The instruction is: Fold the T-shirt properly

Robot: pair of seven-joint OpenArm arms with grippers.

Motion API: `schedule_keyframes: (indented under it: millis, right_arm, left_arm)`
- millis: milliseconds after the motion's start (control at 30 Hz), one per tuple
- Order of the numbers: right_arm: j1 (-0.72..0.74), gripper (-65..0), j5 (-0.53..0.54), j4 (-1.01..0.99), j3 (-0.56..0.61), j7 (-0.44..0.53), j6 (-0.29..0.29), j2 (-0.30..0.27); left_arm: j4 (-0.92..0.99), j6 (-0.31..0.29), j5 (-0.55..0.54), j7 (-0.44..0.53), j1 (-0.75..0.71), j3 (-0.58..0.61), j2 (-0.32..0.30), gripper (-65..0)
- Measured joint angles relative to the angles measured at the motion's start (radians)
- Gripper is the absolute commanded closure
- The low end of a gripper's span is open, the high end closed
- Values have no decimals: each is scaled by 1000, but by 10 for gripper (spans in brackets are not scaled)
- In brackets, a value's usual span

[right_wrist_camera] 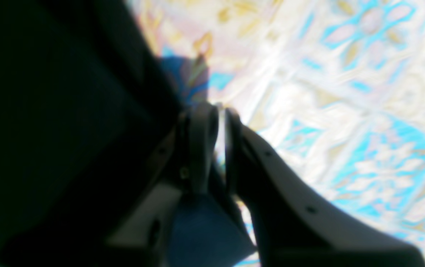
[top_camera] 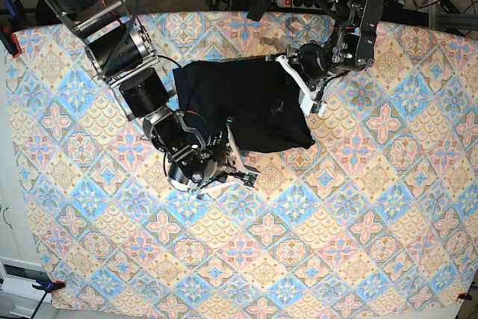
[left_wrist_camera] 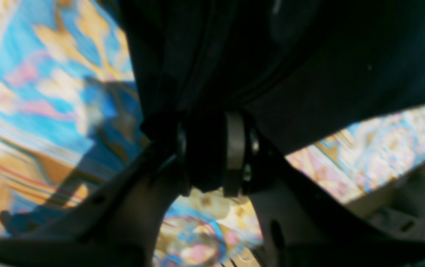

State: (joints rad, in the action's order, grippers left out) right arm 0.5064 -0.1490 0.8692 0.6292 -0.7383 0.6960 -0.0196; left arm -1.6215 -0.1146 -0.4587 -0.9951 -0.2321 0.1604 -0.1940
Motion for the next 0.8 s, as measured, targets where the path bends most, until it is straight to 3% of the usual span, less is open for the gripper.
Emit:
schedule_keyframes:
  millis: [100, 200, 333, 433, 567, 733, 800]
  right_arm:
    - [-33, -64, 31, 3, 0, 23, -1, -47]
    - [-47, -64, 28, 33, -1, -24, 0, -73]
    - [-152, -64, 19, 225, 0, -72, -3, -163]
    - [-233, -64, 9, 369, -5, -165, 0, -216]
    - [-334, -64, -1, 529, -3, -221, 0, -257]
    - [-411, -64, 5, 677, -5, -224, 6, -296]
    - [-433, -64, 2, 715, -17, -266, 7, -297]
  left_arm:
    - [47, -4, 42, 24, 47, -1, 0, -113]
    - [83, -10, 72, 59, 76, -2, 0, -113]
    - [141, -9, 93, 63, 152, -1, 2, -113]
    - [176, -2, 100, 63, 222, -1, 6, -113]
    - [204, -1, 102, 67, 304, -2, 8, -113]
    - [291, 0, 104, 71, 413, 0, 60, -113]
    - [313, 3, 107, 115, 436, 0, 81, -113]
